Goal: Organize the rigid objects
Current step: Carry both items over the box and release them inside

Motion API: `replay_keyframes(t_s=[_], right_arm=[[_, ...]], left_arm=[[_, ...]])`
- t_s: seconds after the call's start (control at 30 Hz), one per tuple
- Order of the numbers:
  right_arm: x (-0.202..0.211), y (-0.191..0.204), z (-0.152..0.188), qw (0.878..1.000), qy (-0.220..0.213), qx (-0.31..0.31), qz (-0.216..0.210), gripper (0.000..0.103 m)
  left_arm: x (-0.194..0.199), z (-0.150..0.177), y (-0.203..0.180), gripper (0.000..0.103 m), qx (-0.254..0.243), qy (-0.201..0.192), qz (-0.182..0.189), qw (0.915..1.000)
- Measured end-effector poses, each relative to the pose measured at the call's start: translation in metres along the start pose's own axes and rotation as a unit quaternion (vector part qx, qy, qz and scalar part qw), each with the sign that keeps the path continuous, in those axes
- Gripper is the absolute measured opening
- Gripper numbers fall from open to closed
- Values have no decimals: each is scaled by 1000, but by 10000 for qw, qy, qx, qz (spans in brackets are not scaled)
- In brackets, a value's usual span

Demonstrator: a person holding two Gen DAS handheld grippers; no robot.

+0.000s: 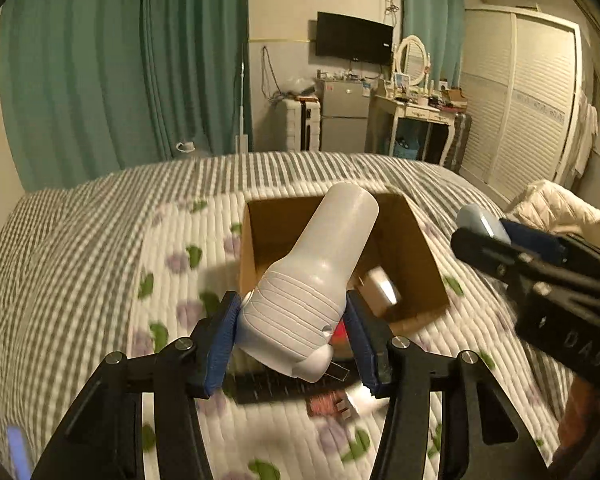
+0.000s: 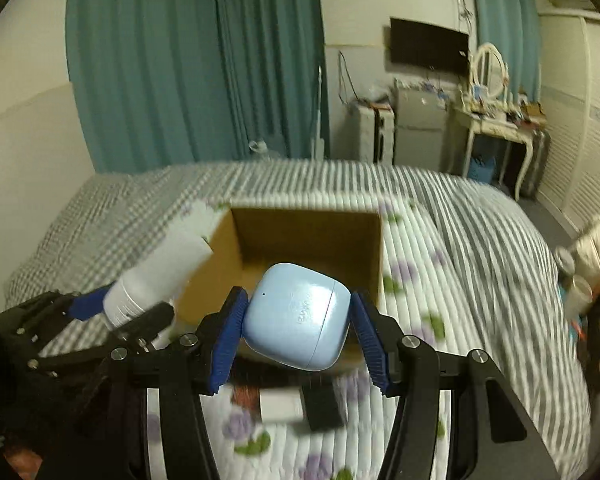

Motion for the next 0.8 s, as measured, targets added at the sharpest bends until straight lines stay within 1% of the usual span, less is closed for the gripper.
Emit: replay_keyframes(t_s=[0.1,0.2,0.37,0.43,0.53,0.6,0.63,0.7,0.77,0.8], right_arm=[[-22,0,-22,9999,-4,86,-72,54],[-49,-7,-29,9997,64,215,71,54],[-101,-24,-22,9994,285,175,77,54],[-113,-28,-16,9992,350,181,64,54],[-128,-33,-9,9990,410,178,55,54],[-134,-34,-8,9989,435,175,33,54],[-134,-34,-6,9989,436,194,32,54],[-133,-35,-5,9989,420,209,29,54],[-131,-37,-4,9991,396,175,24,54],[-131,-38,-5,9991,390,143,9,54]], left_arm=[[-25,-15,4,53,71,82,-39,9999],[-55,-20,4,53,-41,210,-86,9997],[-96,-16,3,53,-129,381,-126,9991],[-110,-13,1,53,-170,414,-151,9989],[-121,-13,-1,53,-173,304,-197,9992],[-127,-12,0,59,-123,255,-219,9994],[-129,-12,0,72,-92,249,-197,9995],[-128,-12,2,89,-22,195,-287,9994],[-122,-15,3,89,19,94,-293,9995],[-120,-15,4,89,18,116,-276,9996]])
Point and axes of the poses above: each gripper's, at about its wrist camera, not at the fingertips, and x roughly against the way its jaws point, y to its left, z to its underside, the point moved 8 cm from there along -x, roughly the way its jaws point, and after that the axes turned 2 degrees about -z, right-handed, at the moved point
